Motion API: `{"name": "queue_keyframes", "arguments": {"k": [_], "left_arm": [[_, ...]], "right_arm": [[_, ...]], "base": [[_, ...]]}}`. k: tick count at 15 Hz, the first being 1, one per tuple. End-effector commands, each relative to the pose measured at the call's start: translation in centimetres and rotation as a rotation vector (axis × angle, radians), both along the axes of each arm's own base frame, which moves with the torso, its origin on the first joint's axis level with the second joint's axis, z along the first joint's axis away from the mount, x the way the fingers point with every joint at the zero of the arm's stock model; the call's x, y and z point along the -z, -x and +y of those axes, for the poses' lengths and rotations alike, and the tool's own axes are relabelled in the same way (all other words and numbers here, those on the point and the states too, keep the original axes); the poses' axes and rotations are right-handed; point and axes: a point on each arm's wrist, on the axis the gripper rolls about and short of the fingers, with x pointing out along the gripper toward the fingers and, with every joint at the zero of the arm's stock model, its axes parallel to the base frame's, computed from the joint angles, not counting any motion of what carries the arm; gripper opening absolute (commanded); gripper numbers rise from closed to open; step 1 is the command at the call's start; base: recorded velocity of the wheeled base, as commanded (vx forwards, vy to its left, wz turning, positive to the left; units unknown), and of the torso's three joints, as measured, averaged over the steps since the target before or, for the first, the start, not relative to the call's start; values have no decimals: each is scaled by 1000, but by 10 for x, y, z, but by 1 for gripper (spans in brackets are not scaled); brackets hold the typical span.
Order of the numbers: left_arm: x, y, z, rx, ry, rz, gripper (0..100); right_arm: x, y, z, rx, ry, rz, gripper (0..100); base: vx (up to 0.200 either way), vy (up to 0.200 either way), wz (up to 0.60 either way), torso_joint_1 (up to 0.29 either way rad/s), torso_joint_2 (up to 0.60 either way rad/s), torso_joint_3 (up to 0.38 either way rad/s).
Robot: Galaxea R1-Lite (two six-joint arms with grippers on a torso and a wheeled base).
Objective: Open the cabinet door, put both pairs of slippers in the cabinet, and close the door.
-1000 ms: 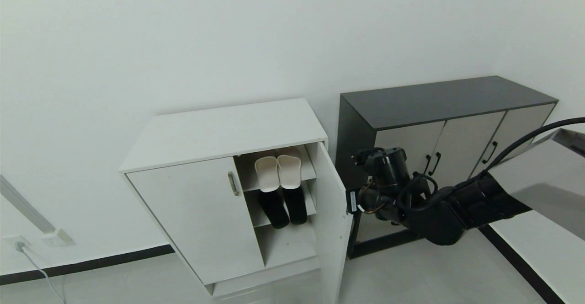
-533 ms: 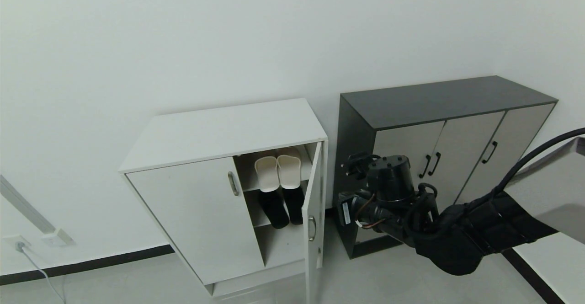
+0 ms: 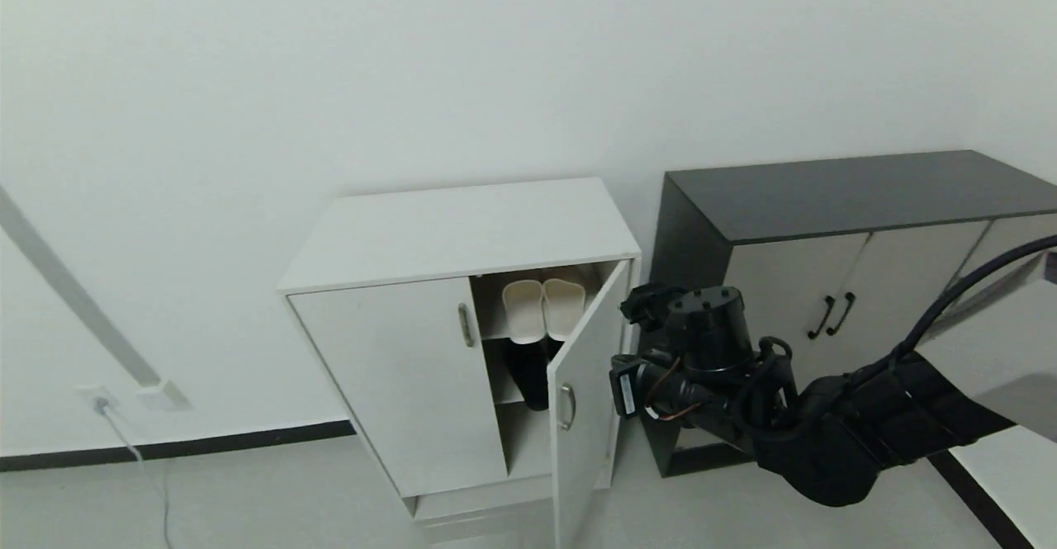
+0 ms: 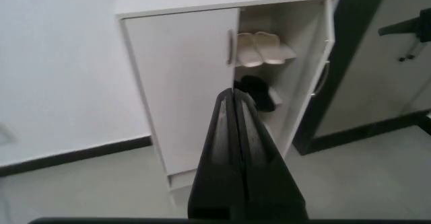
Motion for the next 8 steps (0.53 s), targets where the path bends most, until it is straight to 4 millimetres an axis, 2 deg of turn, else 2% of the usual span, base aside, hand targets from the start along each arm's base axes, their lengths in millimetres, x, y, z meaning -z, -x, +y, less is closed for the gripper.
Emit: {"name": "queue_keyframes", "arguments": {"k": [1, 6, 8], "left_arm": [[0, 0, 0, 0, 0, 1, 0], [1, 0, 0, 2, -4, 2, 0], [0, 0, 0, 2, -3, 1, 0]], "right_arm": [[0, 0, -1, -4, -2, 0, 0], [-6, -4, -4, 13, -26, -41, 0], [-12, 6, -13, 19, -20, -38, 0]], "base": [[0, 0, 0, 0, 0, 0], [0, 0, 0, 0, 0, 0], [0, 0, 0, 0, 0, 0]]}}
